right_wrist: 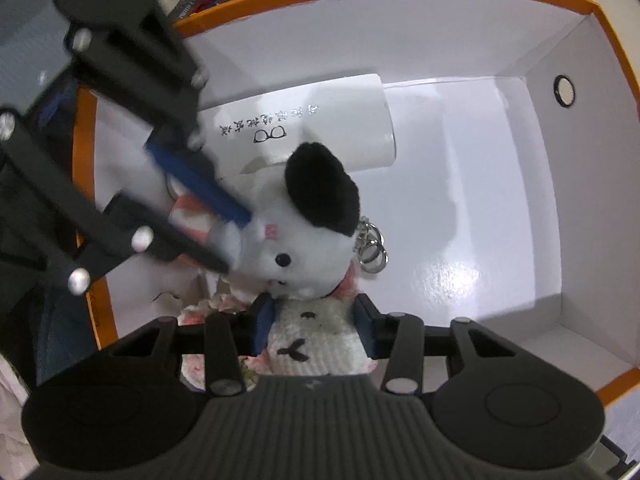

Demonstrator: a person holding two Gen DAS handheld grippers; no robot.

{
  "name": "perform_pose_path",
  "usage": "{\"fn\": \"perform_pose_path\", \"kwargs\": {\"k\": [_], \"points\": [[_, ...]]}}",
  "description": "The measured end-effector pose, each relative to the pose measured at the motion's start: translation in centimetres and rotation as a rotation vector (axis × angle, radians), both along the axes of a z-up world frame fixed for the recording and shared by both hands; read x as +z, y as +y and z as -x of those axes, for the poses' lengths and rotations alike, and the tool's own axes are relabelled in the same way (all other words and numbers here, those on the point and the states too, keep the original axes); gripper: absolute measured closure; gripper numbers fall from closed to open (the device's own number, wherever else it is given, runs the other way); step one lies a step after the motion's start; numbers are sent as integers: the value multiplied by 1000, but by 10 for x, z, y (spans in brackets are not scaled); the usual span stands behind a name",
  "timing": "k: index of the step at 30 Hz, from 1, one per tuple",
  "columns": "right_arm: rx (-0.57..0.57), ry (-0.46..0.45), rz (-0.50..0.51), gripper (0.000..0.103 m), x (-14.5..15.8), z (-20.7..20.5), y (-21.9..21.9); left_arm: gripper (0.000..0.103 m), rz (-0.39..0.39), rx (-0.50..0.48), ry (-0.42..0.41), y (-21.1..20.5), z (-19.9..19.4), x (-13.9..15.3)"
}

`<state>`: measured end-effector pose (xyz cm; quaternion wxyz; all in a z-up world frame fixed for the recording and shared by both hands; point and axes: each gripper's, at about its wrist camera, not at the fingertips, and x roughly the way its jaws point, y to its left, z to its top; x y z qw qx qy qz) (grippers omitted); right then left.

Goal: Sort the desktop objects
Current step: 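Lower both plush toys into the shoebox and open both grippers, then withdraw both grippers from the shoebox back toward the pile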

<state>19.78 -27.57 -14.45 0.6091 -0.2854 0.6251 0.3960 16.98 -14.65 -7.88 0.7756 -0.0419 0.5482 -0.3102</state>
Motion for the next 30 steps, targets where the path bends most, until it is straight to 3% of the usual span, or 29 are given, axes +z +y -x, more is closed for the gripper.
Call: {"fn": "perform_pose_path", "kwargs": {"k": [7, 17, 24, 30], "points": [[7, -84, 65, 46, 2, 20, 16, 83, -10, 0, -64, 8, 11, 15], [-173, -214, 28, 48, 45, 32, 24, 83, -29, 62, -205, 48, 41, 51], [-404, -431, -165, 48, 99, 48, 17, 83, -56, 147, -312, 90, 59, 82], [-524, -562, -297, 48, 134, 55, 66, 83, -113, 230, -334, 140, 65, 101]]}}
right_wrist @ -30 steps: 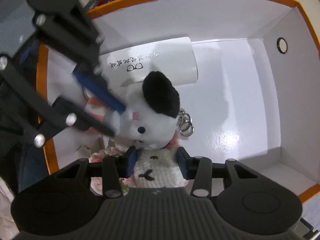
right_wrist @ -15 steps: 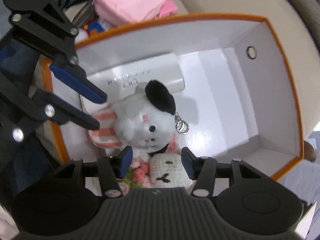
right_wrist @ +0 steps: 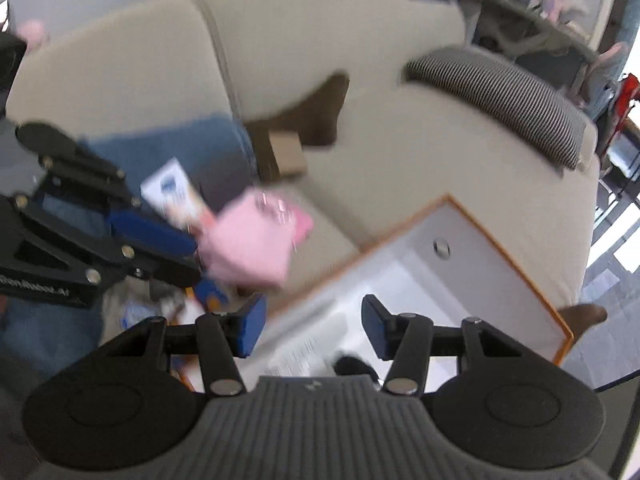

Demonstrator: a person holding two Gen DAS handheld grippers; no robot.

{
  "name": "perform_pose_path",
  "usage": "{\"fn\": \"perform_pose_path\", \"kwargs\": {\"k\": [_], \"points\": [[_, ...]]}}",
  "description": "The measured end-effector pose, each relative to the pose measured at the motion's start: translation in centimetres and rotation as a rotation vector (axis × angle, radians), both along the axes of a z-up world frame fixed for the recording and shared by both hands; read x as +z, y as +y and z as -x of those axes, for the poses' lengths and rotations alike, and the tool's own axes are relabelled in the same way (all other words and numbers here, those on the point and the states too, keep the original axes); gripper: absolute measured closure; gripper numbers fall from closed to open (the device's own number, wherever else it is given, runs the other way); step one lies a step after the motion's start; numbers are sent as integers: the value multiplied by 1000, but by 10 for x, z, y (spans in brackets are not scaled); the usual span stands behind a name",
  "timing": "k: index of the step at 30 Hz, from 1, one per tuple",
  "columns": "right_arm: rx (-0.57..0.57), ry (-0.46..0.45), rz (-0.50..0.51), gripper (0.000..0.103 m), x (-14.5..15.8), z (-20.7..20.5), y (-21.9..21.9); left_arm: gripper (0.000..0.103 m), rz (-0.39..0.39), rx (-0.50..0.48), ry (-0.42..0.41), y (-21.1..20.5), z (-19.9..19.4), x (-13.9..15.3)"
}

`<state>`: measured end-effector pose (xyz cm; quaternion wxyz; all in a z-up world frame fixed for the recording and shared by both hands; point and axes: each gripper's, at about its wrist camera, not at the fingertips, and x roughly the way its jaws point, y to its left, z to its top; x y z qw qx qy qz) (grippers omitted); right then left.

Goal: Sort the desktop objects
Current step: 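Withdraw both grippers from the shoebox back toward the pile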

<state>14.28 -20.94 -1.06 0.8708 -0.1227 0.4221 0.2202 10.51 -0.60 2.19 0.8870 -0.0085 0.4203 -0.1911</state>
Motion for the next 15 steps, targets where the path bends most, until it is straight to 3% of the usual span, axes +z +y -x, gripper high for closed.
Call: {"fn": "perform_pose_path", "kwargs": {"k": [7, 12, 15], "points": [[-62, 51, -77, 48, -2, -23, 49, 83, 8, 79, 72, 66, -4, 13], [-30, 111, -71, 49, -21, -37, 85, 82, 15, 98, 117, 87, -9, 6], [-46, 174, -43, 51, -38, -39, 98, 73, 4, 82, 134, 87, -6, -6]]}}
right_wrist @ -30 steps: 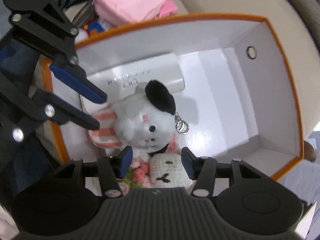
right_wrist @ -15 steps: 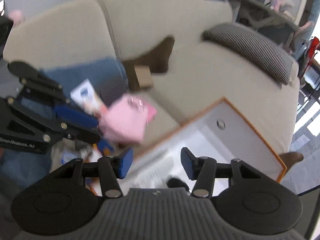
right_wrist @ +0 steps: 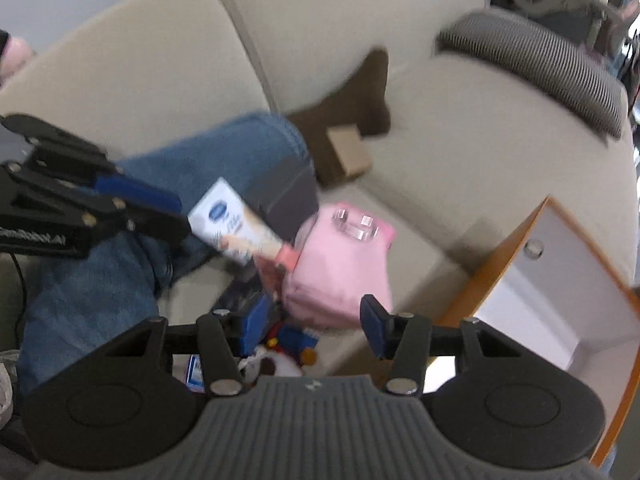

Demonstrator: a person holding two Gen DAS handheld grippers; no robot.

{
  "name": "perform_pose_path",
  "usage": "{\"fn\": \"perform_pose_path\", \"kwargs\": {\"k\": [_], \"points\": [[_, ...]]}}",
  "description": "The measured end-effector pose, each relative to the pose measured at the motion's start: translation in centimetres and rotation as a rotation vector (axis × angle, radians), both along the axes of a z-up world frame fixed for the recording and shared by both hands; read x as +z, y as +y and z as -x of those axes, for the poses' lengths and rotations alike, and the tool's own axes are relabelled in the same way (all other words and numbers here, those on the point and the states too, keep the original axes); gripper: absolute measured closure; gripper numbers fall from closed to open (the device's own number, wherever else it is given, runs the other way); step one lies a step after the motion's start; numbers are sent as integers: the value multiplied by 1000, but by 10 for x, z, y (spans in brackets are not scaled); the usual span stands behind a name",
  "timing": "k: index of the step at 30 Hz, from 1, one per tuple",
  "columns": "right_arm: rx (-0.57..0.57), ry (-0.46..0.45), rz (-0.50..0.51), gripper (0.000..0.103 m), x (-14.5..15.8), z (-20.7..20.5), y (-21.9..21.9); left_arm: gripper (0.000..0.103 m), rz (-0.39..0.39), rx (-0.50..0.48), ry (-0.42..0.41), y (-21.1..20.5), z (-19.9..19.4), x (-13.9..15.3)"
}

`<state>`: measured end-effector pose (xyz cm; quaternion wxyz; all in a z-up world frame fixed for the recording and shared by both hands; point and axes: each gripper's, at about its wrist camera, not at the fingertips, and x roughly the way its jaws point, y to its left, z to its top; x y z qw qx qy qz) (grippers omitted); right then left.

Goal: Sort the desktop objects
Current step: 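Withdraw both grippers from the shoebox back toward the pile, then grasp the pink pouch bag with the right gripper while left gripper grasps the dog plush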

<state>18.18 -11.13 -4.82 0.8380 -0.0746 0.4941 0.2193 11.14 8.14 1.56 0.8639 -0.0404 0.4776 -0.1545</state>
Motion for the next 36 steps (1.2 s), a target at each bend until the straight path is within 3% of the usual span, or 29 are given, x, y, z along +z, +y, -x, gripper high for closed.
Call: {"fn": "perform_pose_path", "kwargs": {"k": [5, 8, 14, 23, 28, 36], "points": [[16, 85, 26, 55, -28, 2, 14, 72, -53, -30, 22, -4, 4, -24], [39, 91, 67, 55, -36, -1, 20, 72, -33, -43, 26, -3, 2, -30], [59, 101, 113, 55, -25, -11, 10, 66, 67, 1, 65, -1, -24, -30], [110, 74, 118, 54, -8, -43, 25, 66, 11, 103, 79, 12, -42, -25], [154, 109, 173, 54, -28, -62, 50, 66, 9, 114, 77, 22, -44, -26], [127, 172, 238, 49, -63, -80, 55, 66, 24, 96, 77, 24, -50, -30]]}}
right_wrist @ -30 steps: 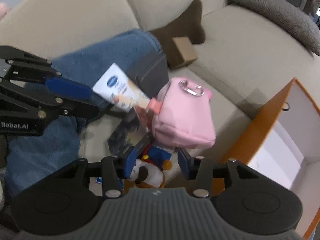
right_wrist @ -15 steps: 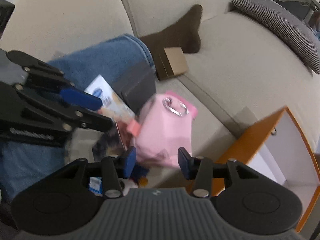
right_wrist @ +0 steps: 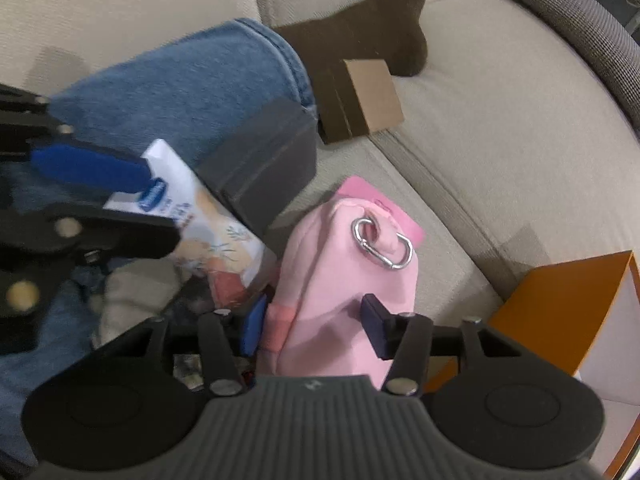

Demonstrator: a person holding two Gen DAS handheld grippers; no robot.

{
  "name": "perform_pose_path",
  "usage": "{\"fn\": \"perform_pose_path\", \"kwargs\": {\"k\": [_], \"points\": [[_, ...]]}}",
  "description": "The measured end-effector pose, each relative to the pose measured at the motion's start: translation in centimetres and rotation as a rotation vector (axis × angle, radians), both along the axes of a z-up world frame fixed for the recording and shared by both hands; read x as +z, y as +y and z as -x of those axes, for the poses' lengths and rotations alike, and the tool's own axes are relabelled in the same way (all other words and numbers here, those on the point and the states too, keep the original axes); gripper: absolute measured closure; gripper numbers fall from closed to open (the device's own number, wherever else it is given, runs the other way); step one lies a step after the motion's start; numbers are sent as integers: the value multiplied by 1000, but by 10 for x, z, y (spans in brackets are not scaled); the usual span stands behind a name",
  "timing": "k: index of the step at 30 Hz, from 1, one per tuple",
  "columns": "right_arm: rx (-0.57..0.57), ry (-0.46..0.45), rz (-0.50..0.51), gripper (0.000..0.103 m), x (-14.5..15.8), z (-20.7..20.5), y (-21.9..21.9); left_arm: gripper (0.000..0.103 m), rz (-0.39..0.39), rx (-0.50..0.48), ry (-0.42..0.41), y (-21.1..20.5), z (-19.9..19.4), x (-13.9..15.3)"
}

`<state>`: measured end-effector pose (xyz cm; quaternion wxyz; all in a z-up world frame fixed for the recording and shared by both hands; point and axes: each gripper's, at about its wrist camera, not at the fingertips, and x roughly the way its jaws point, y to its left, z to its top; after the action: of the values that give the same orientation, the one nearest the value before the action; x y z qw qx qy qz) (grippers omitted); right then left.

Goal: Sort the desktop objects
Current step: 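Grasp the pink pouch bag with the right gripper while left gripper grasps the dog plush, then lift the pink pouch bag with the right gripper and carry it over the shoebox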

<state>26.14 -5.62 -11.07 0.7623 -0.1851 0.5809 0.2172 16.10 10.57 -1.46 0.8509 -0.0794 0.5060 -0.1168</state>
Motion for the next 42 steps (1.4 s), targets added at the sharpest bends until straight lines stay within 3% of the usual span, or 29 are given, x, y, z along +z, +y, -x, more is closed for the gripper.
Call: {"fn": "perform_pose_path", "kwargs": {"k": [3, 5, 7, 13, 16, 23, 26, 34, 42], "points": [[-18, 2, 6, 58, -2, -5, -6, 66, -4, -7, -4, 0, 1, -1], [-42, 0, -22, 70, 7, -6, -16, 66, -2, -20, -11, -2, 3, 1], [-55, -18, -44, 74, 18, -5, -25, 66, 7, -39, -21, -6, 8, 4], [-75, -103, -141, 75, 56, 19, -51, 65, 17, -77, -4, -28, 20, 2], [-97, -140, -222, 75, 74, 30, -70, 52, 45, -69, 9, -39, 27, -1], [-200, -276, -373, 75, 124, 70, -134, 51, 39, -82, 79, -72, 42, -20], [-255, -337, -388, 75, 138, 86, -165, 49, 29, -62, 113, -83, 47, -32], [-365, -334, -357, 75, 122, 112, -217, 41, 29, 53, 196, -91, 43, -59], [-442, -331, -349, 75, 106, 124, -258, 32, 42, 89, 247, -97, 35, -78]]}}
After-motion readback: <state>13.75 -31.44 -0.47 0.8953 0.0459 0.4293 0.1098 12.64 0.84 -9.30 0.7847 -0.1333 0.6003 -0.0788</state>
